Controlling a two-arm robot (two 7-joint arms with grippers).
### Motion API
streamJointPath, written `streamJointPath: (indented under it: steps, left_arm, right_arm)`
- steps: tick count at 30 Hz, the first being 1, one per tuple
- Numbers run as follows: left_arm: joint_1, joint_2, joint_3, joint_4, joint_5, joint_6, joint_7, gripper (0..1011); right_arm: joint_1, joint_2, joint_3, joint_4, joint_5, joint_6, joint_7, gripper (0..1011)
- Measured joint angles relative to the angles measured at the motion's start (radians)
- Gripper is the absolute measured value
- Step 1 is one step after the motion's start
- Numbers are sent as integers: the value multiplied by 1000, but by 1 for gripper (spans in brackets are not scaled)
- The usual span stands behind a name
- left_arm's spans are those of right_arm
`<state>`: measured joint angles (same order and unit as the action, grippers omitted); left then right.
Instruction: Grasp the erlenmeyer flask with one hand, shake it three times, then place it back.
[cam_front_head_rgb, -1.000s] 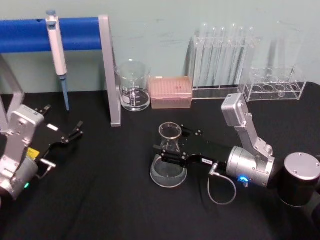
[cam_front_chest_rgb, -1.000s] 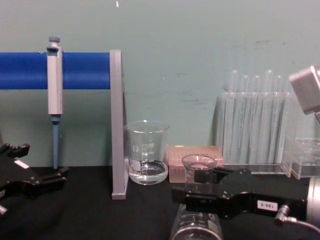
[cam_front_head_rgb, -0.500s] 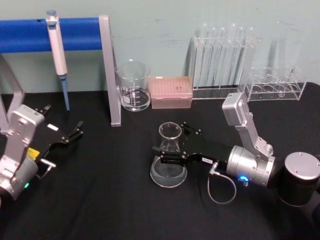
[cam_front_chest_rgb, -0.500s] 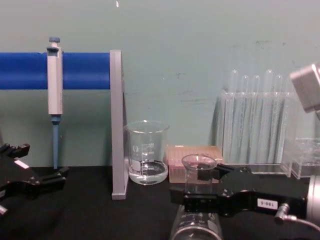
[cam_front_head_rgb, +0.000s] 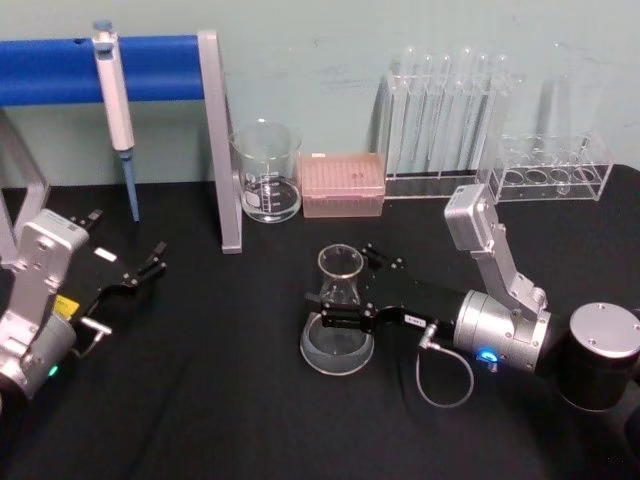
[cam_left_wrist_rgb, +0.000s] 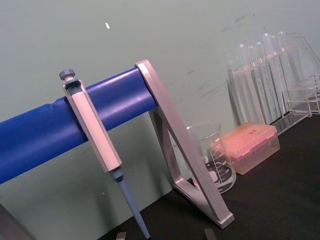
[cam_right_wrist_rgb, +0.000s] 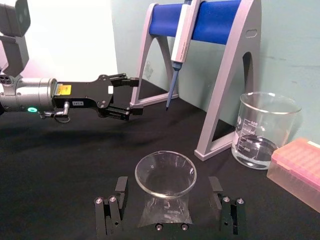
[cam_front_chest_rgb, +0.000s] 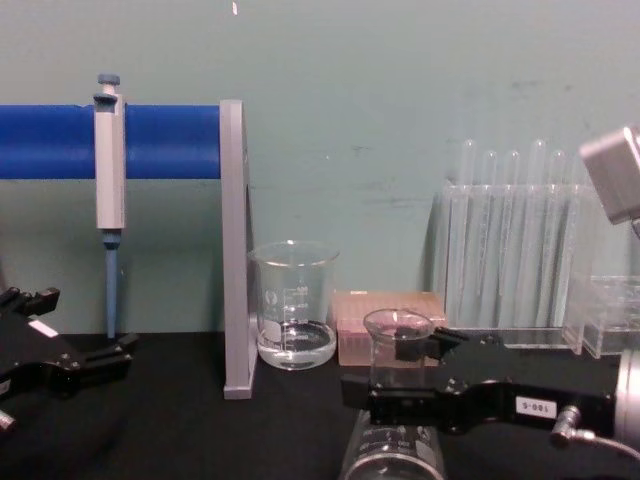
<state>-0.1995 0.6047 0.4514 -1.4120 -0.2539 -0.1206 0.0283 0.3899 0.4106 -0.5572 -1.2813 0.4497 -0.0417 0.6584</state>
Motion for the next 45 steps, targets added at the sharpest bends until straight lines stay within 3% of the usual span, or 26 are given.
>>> streamJointPath:
  steps: [12,18,31,37,40,45]
  left_arm:
    - [0,0,0,0,0,0,0,1001]
    - [0,0,0,0,0,0,0,1001]
    - [0,0,0,0,0,0,0,1001]
    - [0,0,0,0,0,0,0,1001]
    - [0,0,0,0,0,0,0,1001]
    - [0,0,0,0,0,0,0,1001]
  right_arm:
    - [-11,37,-2,-35,18,29,26,1002]
    - [-44,84,8,-101,28,56,19,1003]
    - [-140,184,89,-228,89,118,-62,1003]
    - [-160,187,135,-260,91,107,-132,1003]
    - [-176,163,179,-277,77,86,-214,1003]
    - [-184,119,218,-284,42,62,-313,1002]
